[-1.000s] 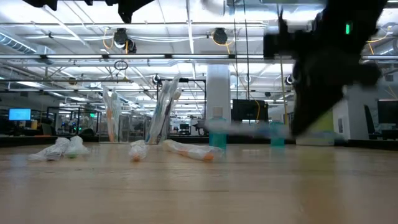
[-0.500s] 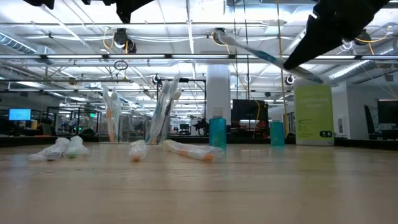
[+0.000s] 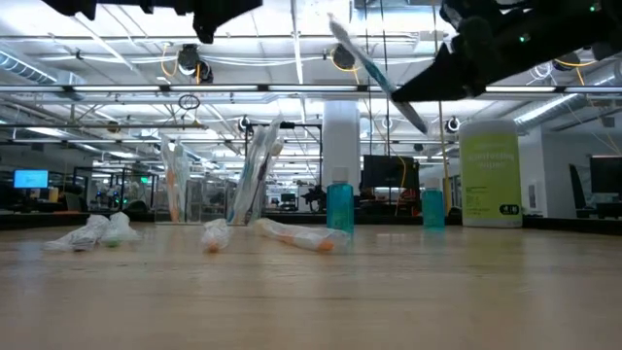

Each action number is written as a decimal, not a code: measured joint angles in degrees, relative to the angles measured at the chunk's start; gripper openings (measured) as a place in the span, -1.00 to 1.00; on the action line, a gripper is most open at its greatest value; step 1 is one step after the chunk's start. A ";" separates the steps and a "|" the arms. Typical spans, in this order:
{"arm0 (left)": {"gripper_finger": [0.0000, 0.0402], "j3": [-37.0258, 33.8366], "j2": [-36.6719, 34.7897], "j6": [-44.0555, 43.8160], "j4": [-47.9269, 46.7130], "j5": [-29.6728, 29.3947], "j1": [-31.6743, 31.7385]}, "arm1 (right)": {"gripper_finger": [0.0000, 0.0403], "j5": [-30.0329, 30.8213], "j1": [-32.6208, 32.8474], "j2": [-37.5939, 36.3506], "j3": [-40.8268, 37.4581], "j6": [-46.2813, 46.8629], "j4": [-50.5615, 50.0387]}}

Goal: Pick & Place toothbrushing station
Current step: Put the blue toothbrush into the transparent organizer

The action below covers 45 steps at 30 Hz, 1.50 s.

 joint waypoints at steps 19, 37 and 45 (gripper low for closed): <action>0.19 -0.10 5.61 4.39 5.07 -7.47 3.37 | -0.92 -21.92 -13.96 -1.02 -1.36 -11.97 14.34; 0.19 0.65 21.79 2.30 30.38 -4.25 3.90 | -0.92 -25.83 -14.53 0.09 -1.36 -11.17 14.85; 0.19 6.01 26.92 2.10 31.55 1.12 3.67 | -0.92 -25.83 -14.52 0.09 -1.36 -9.62 14.81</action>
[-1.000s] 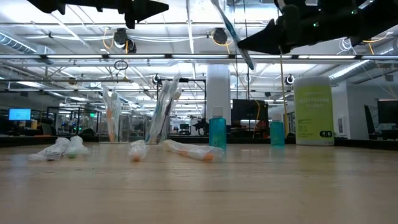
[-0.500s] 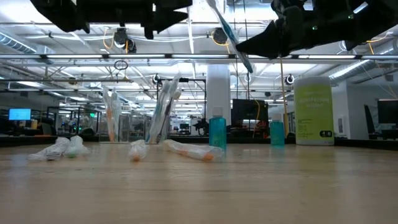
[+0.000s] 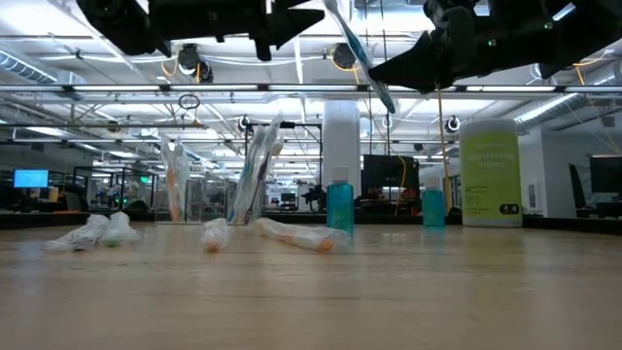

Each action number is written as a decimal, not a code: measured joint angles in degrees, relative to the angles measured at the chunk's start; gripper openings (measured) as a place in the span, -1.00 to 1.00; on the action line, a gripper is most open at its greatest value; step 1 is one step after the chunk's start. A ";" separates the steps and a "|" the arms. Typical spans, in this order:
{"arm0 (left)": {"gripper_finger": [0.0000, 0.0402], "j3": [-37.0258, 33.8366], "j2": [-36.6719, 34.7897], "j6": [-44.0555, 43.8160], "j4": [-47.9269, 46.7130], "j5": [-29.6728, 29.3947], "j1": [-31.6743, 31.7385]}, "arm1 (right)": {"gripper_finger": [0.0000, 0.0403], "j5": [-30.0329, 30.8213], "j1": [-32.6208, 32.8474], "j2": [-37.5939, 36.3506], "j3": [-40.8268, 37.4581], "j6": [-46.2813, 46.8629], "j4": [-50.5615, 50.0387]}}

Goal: Pick & Place toothbrushing station
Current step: Put the blue toothbrush into the transparent organizer

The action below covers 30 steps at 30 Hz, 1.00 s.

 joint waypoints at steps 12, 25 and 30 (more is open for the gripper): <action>0.19 4.96 4.71 2.23 -0.30 1.01 0.04 | -0.92 0.02 0.00 0.22 0.00 -0.01 -0.86; -0.14 5.02 4.04 2.85 -0.37 0.83 0.07 | -0.92 0.07 0.00 0.22 0.00 -0.04 -0.83; -0.58 5.02 4.04 2.83 -0.56 0.68 0.08 | -0.92 0.00 0.02 0.22 0.00 -0.27 -0.81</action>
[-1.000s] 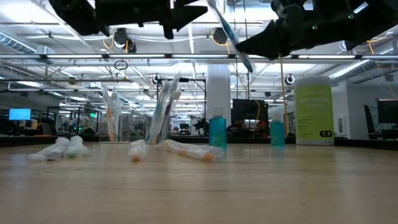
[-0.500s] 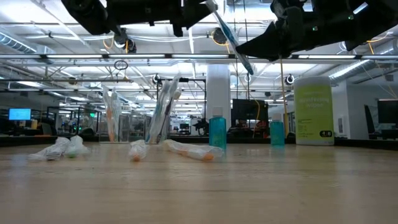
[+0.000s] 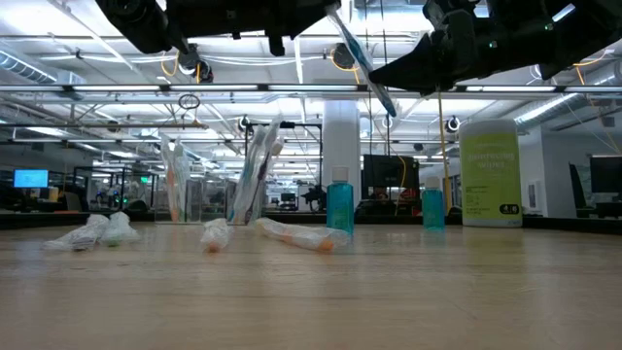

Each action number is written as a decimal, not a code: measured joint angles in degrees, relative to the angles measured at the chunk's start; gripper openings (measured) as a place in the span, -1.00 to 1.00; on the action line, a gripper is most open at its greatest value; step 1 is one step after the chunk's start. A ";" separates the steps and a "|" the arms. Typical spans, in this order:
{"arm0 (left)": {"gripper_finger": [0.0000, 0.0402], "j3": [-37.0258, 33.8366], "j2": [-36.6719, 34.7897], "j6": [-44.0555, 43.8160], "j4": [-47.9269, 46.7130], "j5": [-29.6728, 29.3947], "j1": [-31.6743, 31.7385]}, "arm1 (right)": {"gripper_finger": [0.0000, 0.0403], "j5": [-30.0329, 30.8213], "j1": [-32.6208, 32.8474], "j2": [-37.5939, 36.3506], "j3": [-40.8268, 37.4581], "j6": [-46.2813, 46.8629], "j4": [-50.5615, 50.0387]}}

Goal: Pick & Place toothbrushing station
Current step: Put the blue toothbrush into the transparent organizer

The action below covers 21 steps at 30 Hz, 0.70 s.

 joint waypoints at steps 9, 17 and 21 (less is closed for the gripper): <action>-0.89 -0.02 -1.22 -0.10 -2.26 -2.33 0.14 | -0.64 0.33 -0.04 -0.39 0.07 0.85 -3.15; -0.95 -0.02 -14.14 -1.46 -21.87 -15.47 -0.12 | -0.30 0.09 0.24 -4.79 0.07 0.87 -6.47; -0.96 0.00 -23.59 -4.04 -33.88 -22.26 -0.72 | -0.23 0.16 0.24 -8.42 0.07 0.89 -11.34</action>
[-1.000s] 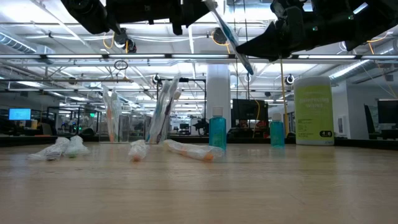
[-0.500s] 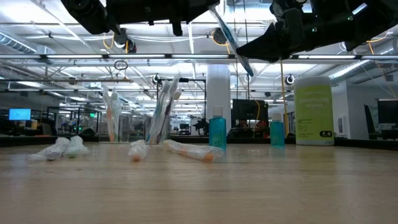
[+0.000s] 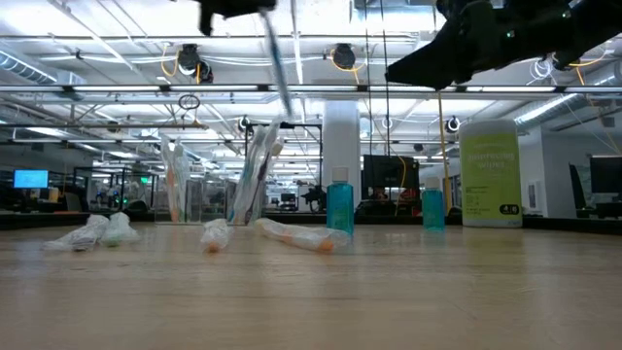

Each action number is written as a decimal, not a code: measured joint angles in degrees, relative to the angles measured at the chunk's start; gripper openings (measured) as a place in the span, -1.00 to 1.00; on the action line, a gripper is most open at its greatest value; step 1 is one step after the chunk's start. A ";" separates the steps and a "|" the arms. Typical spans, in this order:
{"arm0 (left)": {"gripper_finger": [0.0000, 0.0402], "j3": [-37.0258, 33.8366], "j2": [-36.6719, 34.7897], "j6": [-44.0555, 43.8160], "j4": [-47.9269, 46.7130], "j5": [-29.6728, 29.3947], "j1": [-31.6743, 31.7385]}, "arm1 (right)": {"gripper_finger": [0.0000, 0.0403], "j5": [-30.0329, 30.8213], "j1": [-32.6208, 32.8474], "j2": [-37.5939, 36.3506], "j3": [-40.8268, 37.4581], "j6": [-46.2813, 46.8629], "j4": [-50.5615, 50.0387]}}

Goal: Pick & Place toothbrushing station
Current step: Put the blue toothbrush into the transparent organizer

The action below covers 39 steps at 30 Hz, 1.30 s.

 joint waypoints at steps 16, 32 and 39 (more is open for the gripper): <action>-0.96 -8.94 -27.67 -11.76 -24.51 -18.30 4.25 | -0.25 0.21 0.00 -6.07 -0.02 1.30 -5.84; -0.96 -18.45 -33.99 -25.94 -29.65 -7.03 24.62 | -0.27 0.18 0.00 -6.07 -0.04 2.00 -5.03; -0.96 -18.45 -31.63 -27.32 -32.57 -3.35 30.00 | -0.26 0.16 0.00 -6.07 -0.04 2.00 -5.05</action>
